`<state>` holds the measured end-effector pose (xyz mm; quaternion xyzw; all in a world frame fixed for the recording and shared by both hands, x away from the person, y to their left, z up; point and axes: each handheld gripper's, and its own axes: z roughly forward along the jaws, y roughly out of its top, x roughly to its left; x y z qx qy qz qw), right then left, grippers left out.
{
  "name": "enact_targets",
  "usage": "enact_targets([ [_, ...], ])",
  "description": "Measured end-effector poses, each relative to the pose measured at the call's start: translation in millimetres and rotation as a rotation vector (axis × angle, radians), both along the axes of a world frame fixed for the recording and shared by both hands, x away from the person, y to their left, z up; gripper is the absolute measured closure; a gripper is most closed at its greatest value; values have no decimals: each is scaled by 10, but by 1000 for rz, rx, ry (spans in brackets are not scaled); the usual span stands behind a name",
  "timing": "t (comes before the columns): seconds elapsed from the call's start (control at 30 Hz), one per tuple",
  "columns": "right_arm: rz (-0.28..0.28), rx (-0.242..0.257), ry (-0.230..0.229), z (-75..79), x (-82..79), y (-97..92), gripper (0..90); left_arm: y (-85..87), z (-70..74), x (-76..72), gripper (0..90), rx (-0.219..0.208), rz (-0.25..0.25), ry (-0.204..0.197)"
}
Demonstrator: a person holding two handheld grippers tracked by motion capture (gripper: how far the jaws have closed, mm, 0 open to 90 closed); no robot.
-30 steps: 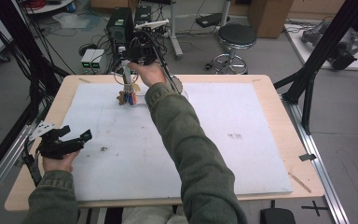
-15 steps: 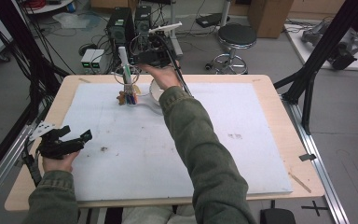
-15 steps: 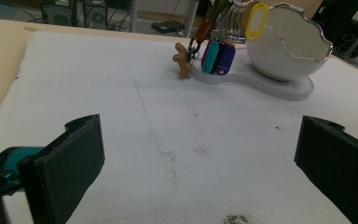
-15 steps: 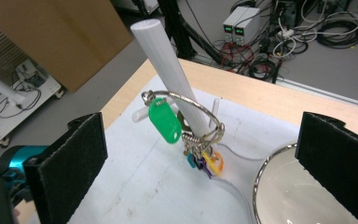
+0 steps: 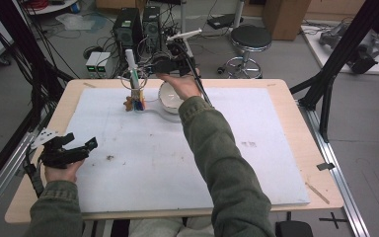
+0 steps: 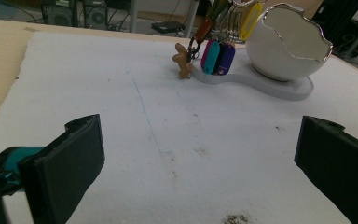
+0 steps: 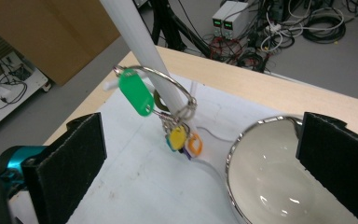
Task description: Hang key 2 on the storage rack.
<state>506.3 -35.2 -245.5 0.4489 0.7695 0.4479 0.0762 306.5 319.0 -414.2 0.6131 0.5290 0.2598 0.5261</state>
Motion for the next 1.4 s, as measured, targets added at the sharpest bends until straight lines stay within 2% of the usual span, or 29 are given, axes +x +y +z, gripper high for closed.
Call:
enact_targets([
  [0.37,-18,-28,16,-125,-79,-288,5,-6,1,-3,19,4,-1,4],
  [0.83,-55,-32,36,-274,-233,-750,5,-12,3,-6,19,7,0,6],
  [1.03,-91,-50,9,-362,-363,-930,5,-14,3,-6,19,8,0,4],
  [1.3,-140,-35,6,-443,-493,-1265,6,-19,4,-10,19,13,-1,7],
  [1.4,-158,-14,17,-490,-536,-1381,6,-23,5,-12,19,12,-1,8],
])
